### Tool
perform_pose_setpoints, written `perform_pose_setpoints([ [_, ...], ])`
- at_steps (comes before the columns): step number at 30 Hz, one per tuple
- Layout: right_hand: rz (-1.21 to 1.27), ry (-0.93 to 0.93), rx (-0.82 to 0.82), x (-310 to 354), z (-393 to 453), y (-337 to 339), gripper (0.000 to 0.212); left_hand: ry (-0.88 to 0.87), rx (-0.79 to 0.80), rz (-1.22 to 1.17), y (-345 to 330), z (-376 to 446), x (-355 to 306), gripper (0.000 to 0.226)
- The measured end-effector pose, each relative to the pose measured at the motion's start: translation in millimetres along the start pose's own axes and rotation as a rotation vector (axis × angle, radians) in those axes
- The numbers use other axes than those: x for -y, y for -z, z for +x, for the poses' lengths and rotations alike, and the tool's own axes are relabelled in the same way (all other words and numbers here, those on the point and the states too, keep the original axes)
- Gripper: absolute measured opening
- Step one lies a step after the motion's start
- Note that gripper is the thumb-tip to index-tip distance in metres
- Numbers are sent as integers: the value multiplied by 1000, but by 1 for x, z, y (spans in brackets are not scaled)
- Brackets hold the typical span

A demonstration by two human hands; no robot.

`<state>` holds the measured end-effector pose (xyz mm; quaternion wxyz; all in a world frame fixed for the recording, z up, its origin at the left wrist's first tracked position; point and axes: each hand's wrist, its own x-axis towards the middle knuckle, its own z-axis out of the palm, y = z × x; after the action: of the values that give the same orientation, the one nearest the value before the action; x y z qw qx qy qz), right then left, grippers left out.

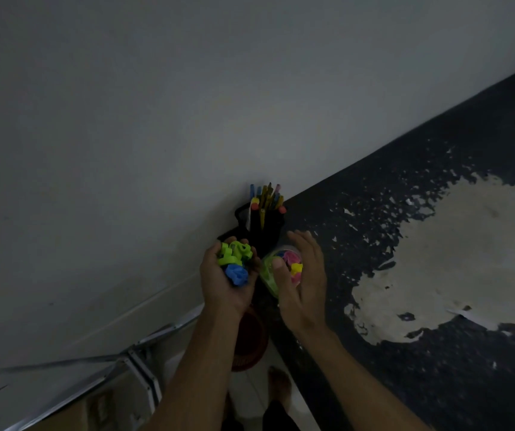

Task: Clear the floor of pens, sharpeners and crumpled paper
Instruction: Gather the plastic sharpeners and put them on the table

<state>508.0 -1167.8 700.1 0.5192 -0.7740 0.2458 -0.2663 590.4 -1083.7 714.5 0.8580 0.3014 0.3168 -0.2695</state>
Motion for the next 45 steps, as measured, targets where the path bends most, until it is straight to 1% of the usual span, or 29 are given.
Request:
perform_pose_setpoints([
  [3,52,-26,30,-9,4,-7,66,-49,-79,76,-3,11,7,28],
  [5,45,-8,45,-14,5,-12,66,-77,-126,98,-7,14,13,29],
  [7,23,14,34,-19,6,-17,64,-92,-139,96,-11,14,21,29],
  [10,29,40,-22,-22,7,-23,56,-120,-134,111,-15,12,31,29],
  [15,110,53,-170,-27,4,-32,41,-151,-120,33,-17,15,37,29],
  [18,155,57,-186,-32,4,-32,35,-157,-137,16,-15,13,40,33],
  [20,154,76,-147,-36,3,-28,32,-158,-178,-11,-13,15,41,35],
  [22,147,132,-50,-39,3,-22,30,-165,-205,-36,-9,21,38,35],
  [25,95,224,148,-45,7,-7,46,-184,-201,-34,-1,32,35,37],
  [28,11,224,348,-46,14,6,64,-159,-184,-14,0,31,33,37],
  [29,-15,211,393,-46,16,8,66,-158,-172,-9,0,31,33,38],
  [31,-60,199,448,-47,17,10,59,-157,-148,-4,1,31,31,38],
  [33,-100,198,480,-50,18,10,48,-154,-131,6,2,30,29,38],
  [38,-115,204,519,-56,21,12,36,-131,-87,25,6,29,26,38],
  [40,-108,212,502,-57,20,11,30,-120,-75,17,8,30,25,38],
  [42,-96,214,461,-55,19,11,28,-110,-61,-3,9,30,25,38],
  [45,21,201,371,-47,19,13,22,-86,-52,-48,11,28,24,37],
])
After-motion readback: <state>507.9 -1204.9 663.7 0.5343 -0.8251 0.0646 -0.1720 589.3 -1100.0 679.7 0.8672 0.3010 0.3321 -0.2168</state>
